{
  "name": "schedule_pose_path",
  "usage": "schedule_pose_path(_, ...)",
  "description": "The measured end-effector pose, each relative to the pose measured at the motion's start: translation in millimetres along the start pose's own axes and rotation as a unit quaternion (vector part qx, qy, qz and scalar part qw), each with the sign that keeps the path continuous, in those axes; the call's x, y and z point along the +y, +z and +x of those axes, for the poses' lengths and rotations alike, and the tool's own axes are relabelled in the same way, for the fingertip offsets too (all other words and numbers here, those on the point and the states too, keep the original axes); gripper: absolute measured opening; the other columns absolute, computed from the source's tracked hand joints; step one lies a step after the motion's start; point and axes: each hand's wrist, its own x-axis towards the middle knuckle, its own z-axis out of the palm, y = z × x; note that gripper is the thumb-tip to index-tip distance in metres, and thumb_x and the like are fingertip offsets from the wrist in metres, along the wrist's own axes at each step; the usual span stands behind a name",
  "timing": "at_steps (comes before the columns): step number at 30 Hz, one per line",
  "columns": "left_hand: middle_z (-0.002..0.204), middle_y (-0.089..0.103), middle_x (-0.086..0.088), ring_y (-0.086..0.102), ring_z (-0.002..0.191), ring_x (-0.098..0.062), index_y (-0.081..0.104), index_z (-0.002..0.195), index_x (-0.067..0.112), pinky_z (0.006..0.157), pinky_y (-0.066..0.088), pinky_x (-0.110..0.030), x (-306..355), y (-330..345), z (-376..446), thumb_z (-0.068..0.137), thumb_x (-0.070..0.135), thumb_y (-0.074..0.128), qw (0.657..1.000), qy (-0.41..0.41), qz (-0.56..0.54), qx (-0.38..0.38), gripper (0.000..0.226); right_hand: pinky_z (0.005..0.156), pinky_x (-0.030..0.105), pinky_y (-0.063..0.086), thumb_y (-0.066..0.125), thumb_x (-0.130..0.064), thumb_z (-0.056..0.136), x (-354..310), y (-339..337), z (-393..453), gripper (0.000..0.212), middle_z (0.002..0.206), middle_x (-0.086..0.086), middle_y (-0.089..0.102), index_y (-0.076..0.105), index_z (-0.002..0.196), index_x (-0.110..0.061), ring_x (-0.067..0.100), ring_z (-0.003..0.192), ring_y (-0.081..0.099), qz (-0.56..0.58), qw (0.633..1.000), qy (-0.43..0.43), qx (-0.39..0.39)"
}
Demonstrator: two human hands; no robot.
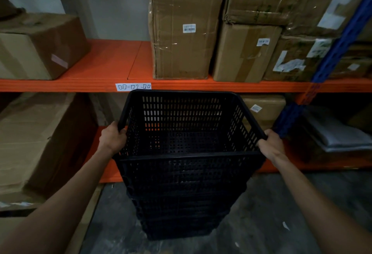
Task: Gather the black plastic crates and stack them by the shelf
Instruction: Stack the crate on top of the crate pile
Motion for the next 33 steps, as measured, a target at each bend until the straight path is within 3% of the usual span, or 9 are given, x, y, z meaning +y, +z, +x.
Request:
schedule_pose_path(5, 0.114, 0.064, -0.028, 0.062, 0.101, -0.046, 0.057, 0.126, 0.008, 0.083, 0.051, -0.045, 3.8, -0.4, -0.3, 0.095, 0.022, 0.050, 0.999, 0.016, 0.031, 0.021, 0.034, 0.066, 0.030, 0.039, 0.055, -0.007, 0.081, -0.2, 1.9, 0.6, 0.010, 0.083, 0.009, 0.059, 0.060, 0.090, -0.009, 0.031, 0.082, 0.057, -0.008, 1.000, -0.004, 0.021)
schedule_pose_path(9, 0.109, 0.066, -0.028, 0.062, 0.099, -0.048, 0.061, 0.121, 0.009, 0.083, 0.054, -0.049, 4.9, -3.2, -10.7, 0.093, 0.027, 0.053, 0.998, 0.013, 0.048, 0.047, 0.035, 0.066, 0.032, 0.042, 0.055, -0.027, 0.089, 3.5, 7.7, -8.1, 0.015, 0.083, 0.010, 0.061, 0.058, 0.086, -0.013, 0.035, 0.087, 0.062, -0.004, 0.997, -0.020, 0.073)
schedule_pose_path(14, 0.113, 0.062, -0.027, 0.060, 0.104, -0.049, 0.057, 0.119, 0.012, 0.084, 0.052, -0.052, 12.7, -7.4, -20.6, 0.089, 0.033, 0.056, 0.995, -0.025, 0.076, 0.052, 0.036, 0.083, 0.040, 0.049, 0.052, -0.032, 0.087, 0.4, 4.0, -15.6, 0.028, 0.098, 0.008, 0.055, 0.051, 0.111, -0.017, 0.035, 0.100, 0.059, -0.058, 0.997, 0.034, 0.043)
schedule_pose_path(17, 0.118, 0.058, -0.029, 0.057, 0.107, -0.051, 0.047, 0.129, 0.011, 0.085, 0.050, -0.053, 15.3, -4.9, -21.7, 0.092, 0.031, 0.052, 0.993, -0.033, 0.111, 0.006, 0.042, 0.088, 0.046, 0.052, 0.046, -0.029, 0.088, -0.3, 1.6, -9.6, 0.036, 0.108, 0.013, 0.059, 0.054, 0.119, -0.014, 0.035, 0.100, 0.059, -0.059, 0.997, 0.056, -0.014)
schedule_pose_path(21, 0.121, 0.056, -0.032, 0.057, 0.107, -0.052, 0.020, 0.148, 0.018, 0.087, 0.049, -0.055, 14.6, 1.6, -23.2, 0.090, 0.024, 0.050, 0.990, -0.014, 0.142, -0.007, 0.065, 0.086, 0.044, 0.052, 0.045, -0.028, 0.085, 1.4, 6.1, -5.2, 0.041, 0.108, 0.012, 0.061, 0.056, 0.122, -0.017, 0.035, 0.097, 0.060, -0.042, 0.998, 0.052, 0.001)
schedule_pose_path(24, 0.124, 0.056, -0.029, 0.057, 0.109, -0.049, 0.012, 0.152, 0.018, 0.088, 0.048, -0.054, 18.5, 2.4, -27.8, 0.087, 0.020, 0.052, 0.986, -0.016, 0.168, -0.009, 0.077, 0.083, 0.046, 0.051, 0.044, -0.025, 0.085, 2.6, 7.4, -4.5, 0.043, 0.105, 0.008, 0.061, 0.046, 0.128, -0.031, 0.033, 0.092, 0.060, -0.046, 0.999, 0.018, 0.011)
schedule_pose_path(26, 0.128, 0.054, -0.028, 0.056, 0.113, -0.049, 0.009, 0.153, 0.017, 0.090, 0.046, -0.053, 19.8, 2.7, -29.2, 0.087, 0.022, 0.052, 0.984, -0.013, 0.177, -0.016, 0.079, 0.089, 0.050, 0.049, 0.044, -0.030, 0.087, 3.3, 6.5, -3.8, 0.052, 0.125, 0.007, 0.055, 0.034, 0.137, -0.043, 0.036, 0.105, 0.058, -0.077, 0.997, -0.010, 0.013)
schedule_pose_path(28, 0.135, 0.050, -0.026, 0.054, 0.116, -0.049, 0.007, 0.154, 0.018, 0.092, 0.045, -0.054, 16.5, 2.7, -27.7, 0.088, 0.025, 0.053, 0.983, -0.009, 0.180, -0.019, 0.081, 0.099, 0.053, 0.043, 0.042, -0.035, 0.090, 6.1, 8.4, -3.1, 0.062, 0.149, 0.003, 0.035, 0.019, 0.146, -0.047, 0.037, 0.127, 0.045, -0.131, 0.991, -0.026, 0.006)
schedule_pose_path(33, 0.151, 0.032, -0.016, 0.049, 0.125, -0.044, -0.007, 0.155, 0.021, 0.095, 0.044, -0.053, 18.4, 3.5, -22.3, 0.090, 0.028, 0.056, 0.975, -0.019, 0.216, -0.048, 0.090, 0.099, 0.046, 0.042, 0.041, -0.031, 0.094, 11.9, 13.8, 9.5, 0.065, 0.156, -0.003, 0.030, 0.012, 0.151, -0.040, 0.034, 0.135, 0.036, -0.199, 0.978, -0.056, -0.002)
